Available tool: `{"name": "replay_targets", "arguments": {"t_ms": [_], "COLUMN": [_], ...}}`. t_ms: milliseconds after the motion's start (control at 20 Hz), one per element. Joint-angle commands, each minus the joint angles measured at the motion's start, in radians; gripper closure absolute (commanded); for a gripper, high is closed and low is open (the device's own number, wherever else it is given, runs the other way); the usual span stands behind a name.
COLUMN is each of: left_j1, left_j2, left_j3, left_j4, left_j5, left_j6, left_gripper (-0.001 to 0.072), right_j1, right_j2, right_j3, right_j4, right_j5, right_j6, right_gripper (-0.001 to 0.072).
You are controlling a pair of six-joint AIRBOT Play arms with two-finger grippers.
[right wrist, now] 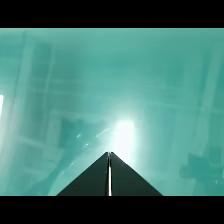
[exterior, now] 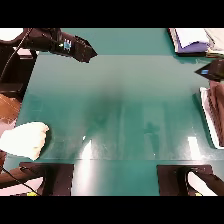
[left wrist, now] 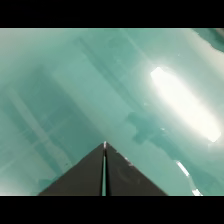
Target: Fold the shirts.
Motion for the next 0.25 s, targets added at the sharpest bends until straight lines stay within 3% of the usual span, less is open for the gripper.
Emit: {"name": "replay_targets", "arguments": {"t_ms": [0, 200], "left_j1": [0.0, 0.0], "left_j2": [0.0, 0.0], "left_j3": [0.0, 0.0], "left_j4": [0.0, 0.0], "left_j5": [0.001, 0.001], "left_j6": [0.0, 0.0], "left_gripper": [0.0683, 0.0683], "right_j1": [0.126, 0.13], "right_j2": [0.001, 0.001], "right_j3": [0.0, 0.0], "right_j4": [0.0, 0.001], "right_j5": [-0.037, -0.035], "right_j6": [-0.016, -0.015], "right_gripper": [0.0693, 0.0693]}}
